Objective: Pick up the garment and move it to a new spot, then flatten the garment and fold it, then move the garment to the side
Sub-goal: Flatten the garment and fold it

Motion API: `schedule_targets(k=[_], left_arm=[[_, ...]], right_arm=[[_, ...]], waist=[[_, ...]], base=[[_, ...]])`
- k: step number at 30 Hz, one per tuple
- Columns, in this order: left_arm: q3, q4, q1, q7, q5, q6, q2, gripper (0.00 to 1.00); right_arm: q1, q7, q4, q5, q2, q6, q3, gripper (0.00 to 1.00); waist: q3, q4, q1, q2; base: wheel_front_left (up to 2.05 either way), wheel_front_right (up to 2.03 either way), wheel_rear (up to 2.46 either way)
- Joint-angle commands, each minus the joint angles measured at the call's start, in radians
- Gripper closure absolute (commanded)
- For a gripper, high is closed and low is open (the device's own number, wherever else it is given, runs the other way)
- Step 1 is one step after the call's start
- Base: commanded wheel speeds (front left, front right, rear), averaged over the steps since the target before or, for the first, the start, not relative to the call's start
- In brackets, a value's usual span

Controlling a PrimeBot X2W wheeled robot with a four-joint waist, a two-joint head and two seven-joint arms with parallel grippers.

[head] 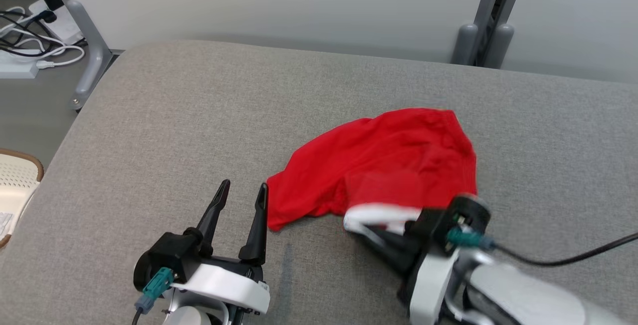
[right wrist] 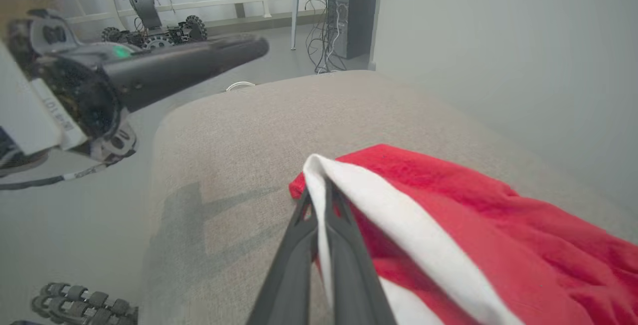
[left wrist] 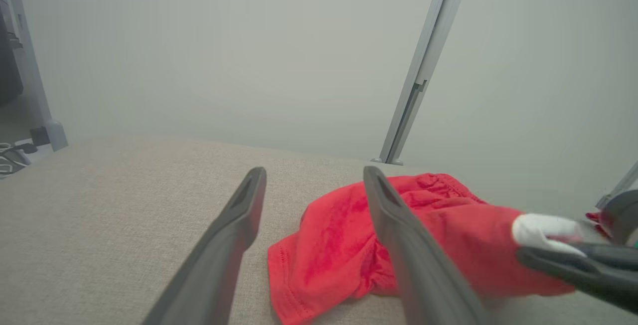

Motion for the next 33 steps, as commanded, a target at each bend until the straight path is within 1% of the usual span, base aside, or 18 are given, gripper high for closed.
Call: schedule_targets(k=[1,4,7,8,9,10,15,19,21,23,26,29,31,33], left_arm=[[0.01,0.0,0.012,-0.003,0.008,-0.003,0.004,0.0],[0.017,0.002,0.017,-0.003,0.006,-0.004,0.004,0.0],[0.022,0.0,0.023,-0.003,0.003,-0.003,0.004,0.0],[0.023,0.0,0.025,-0.003,0.003,-0.003,0.004,0.0],[0.023,-0.001,0.025,-0.003,0.003,-0.003,0.003,0.0],[0.023,-0.001,0.026,-0.003,0.002,-0.002,0.004,0.0],[0.031,0.0,0.03,-0.003,0.003,0.003,0.004,0.0],[0.04,0.003,0.036,-0.003,0.011,0.004,0.004,0.0],[0.045,0.001,0.04,-0.003,0.013,0.003,0.004,0.0],[0.048,0.0,0.043,-0.003,0.014,0.002,0.004,0.0],[0.052,-0.002,0.048,-0.003,0.015,0.003,0.004,0.0],[0.056,-0.006,0.05,-0.003,0.016,0.004,0.004,0.0],[0.061,-0.008,0.048,-0.003,0.017,0.005,0.004,0.0],[0.066,-0.011,0.047,-0.003,0.017,0.005,0.004,0.0]], right_arm=[[0.022,0.022,-0.031,-0.011,-0.013,0.0,0.066,1.0],[0.05,0.063,-0.062,-0.006,-0.018,0.0,0.122,1.0],[0.092,0.112,-0.062,0.014,-0.02,0.0,0.141,1.0],[0.099,0.127,-0.059,0.005,-0.022,0.0,0.145,0.79],[0.105,0.135,-0.059,-0.002,-0.021,0.0,0.145,0.29],[0.118,0.147,-0.052,0.006,-0.02,0.0,0.147,0.0],[0.13,0.189,-0.027,0.036,-0.029,0.0,0.148,0.0],[0.115,0.25,-0.019,0.082,-0.046,0.0,0.136,0.0],[0.106,0.26,-0.036,0.099,-0.06,0.0,0.108,0.0],[0.102,0.245,-0.054,0.111,-0.08,0.0,0.068,0.0],[0.093,0.215,-0.076,0.098,-0.112,0.0,-0.016,0.0],[0.116,0.149,-0.073,0.071,-0.13,0.0,-0.142,0.0],[0.143,0.103,-0.056,0.036,-0.131,0.0,-0.233,0.0],[0.172,0.05,-0.032,-0.009,-0.114,0.0,-0.342,0.0]], waist=[[-0.009,0.002,0.0,-0.0001],[-0.017,0.005,0.0,-0.0001],[-0.022,0.009,0.0,-0.0001],[-0.023,0.009,0.0,-0.0001],[-0.023,0.01,0.0,-0.0001],[-0.024,0.011,0.0,-0.0001],[-0.028,0.002,0.0,-0.0001],[-0.039,-0.016,0.0,-0.0001],[-0.045,-0.026,0.0,-0.0001],[-0.051,-0.034,0.0,-0.0001],[-0.059,-0.046,0.0,-0.0001],[-0.064,-0.057,0.0,-0.0001],[-0.066,-0.065,0.0,-0.0001],[-0.067,-0.074,0.0,-0.0001]], base=[[0.0,0.0,0.0],[0.0,0.0,0.0],[0.0,0.0,0.0],[0.0,0.0,0.0],[0.0,0.0,0.0],[0.0,0.0,0.0],[0.0,0.0,0.0],[0.0,0.0,0.0],[0.0,0.0,0.0],[0.0,0.0,0.0],[0.0,0.0,0.0],[0.0,0.0,0.0],[0.0,0.0,0.0],[0.0,0.0,0.0]])
